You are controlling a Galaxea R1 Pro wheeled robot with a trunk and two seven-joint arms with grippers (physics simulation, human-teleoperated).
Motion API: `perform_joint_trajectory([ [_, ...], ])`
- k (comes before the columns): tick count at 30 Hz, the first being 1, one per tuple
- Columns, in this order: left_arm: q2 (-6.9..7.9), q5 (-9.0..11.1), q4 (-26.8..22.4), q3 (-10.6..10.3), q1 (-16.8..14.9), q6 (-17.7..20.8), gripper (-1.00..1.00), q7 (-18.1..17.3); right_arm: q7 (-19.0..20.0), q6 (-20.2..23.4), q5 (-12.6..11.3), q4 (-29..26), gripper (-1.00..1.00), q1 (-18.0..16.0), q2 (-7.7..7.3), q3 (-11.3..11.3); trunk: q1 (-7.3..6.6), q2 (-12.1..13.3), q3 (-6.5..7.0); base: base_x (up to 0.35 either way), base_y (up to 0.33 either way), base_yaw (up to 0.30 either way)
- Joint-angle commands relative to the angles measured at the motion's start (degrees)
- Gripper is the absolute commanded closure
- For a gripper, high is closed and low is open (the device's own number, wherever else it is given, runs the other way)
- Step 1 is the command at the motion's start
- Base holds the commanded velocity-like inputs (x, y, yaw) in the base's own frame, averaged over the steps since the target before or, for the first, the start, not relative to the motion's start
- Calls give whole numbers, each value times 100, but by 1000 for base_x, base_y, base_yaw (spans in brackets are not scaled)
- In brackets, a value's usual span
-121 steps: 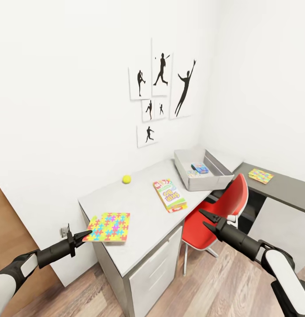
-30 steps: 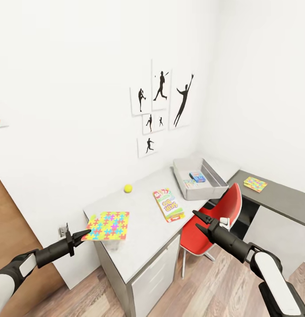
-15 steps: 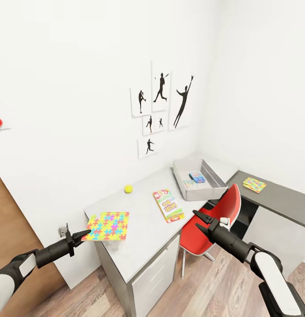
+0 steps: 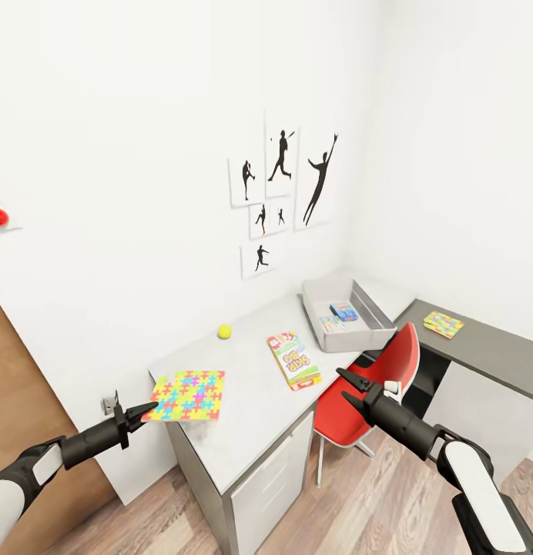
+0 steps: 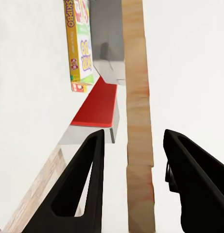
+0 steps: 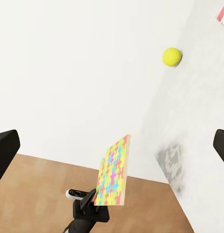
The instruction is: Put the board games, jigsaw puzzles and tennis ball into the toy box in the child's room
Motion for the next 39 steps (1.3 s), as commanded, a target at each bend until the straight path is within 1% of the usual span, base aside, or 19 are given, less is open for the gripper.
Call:
perform_joint_trajectory([
  [1,2,-6,0,7,-5,41,100,1,28,27,22,1,-100,-6,1,-9,3,-11,-12,0,0,0],
  [11,11,2,-36,9,-5,73,100,-8,28,32,23,-10,-100,-6,1,-4,3,-11,-12,0,0,0],
  [18,42,3,-58,10,-6,172,100,-11,28,32,21,-36,-100,-6,1,35,3,-11,-14,0,0,0],
  [32,47,3,-68,2,-14,191,100,-12,28,33,21,-17,-100,-6,1,43,3,-11,-108,0,0,0],
  [39,47,-5,-72,-12,-14,191,100,-17,28,32,21,-17,-100,-6,1,52,3,-11,-84,0,0,0],
])
